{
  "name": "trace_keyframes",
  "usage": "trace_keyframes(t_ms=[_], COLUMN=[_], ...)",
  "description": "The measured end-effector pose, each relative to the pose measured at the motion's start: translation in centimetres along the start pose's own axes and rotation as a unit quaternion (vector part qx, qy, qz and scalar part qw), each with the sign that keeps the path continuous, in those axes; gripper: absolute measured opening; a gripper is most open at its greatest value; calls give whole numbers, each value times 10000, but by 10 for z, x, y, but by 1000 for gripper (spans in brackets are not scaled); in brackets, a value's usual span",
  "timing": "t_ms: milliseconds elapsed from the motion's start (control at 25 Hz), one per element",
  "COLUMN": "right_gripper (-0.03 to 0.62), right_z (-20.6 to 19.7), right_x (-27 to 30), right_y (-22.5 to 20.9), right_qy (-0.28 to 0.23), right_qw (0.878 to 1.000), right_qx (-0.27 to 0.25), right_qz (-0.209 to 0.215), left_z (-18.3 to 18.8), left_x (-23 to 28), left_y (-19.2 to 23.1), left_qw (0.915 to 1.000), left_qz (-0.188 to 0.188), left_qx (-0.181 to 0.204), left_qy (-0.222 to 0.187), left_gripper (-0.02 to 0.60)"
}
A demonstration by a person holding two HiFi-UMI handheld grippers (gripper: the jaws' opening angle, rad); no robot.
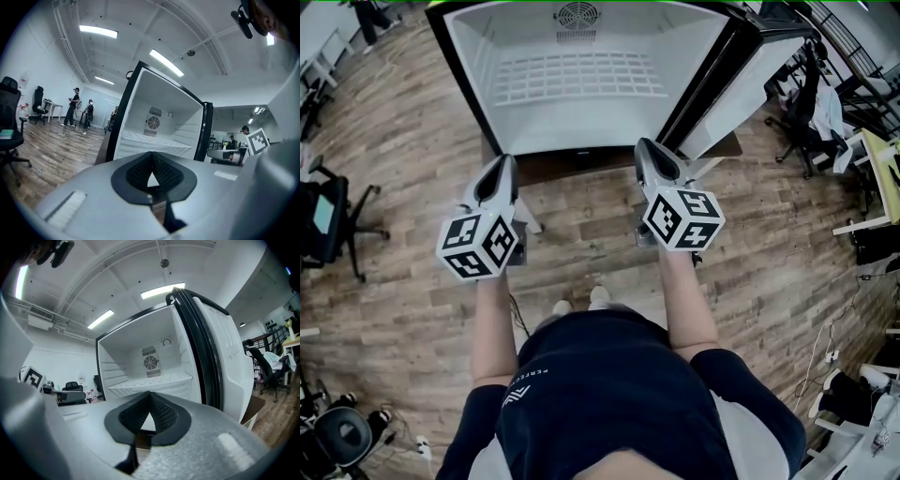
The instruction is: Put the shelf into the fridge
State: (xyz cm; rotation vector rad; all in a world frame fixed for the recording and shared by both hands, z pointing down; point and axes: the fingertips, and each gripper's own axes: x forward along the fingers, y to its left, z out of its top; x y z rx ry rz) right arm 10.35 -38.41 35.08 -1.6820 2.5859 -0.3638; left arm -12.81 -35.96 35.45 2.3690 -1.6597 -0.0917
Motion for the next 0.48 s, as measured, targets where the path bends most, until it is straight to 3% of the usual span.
trace_keyframes(t_ms=[480], right_gripper=[2], right_z=[-3], right_x=[0], right_y=[-1], right_qy=[38], right_qw=[10000], right_qx=[6], right_qz=[-6], left_z=[-3], left_x=[-1], left_y=[-1], left_qw=[10000], left_qz=[12], left_qx=[-1], left_qy=[41], left_gripper=[18])
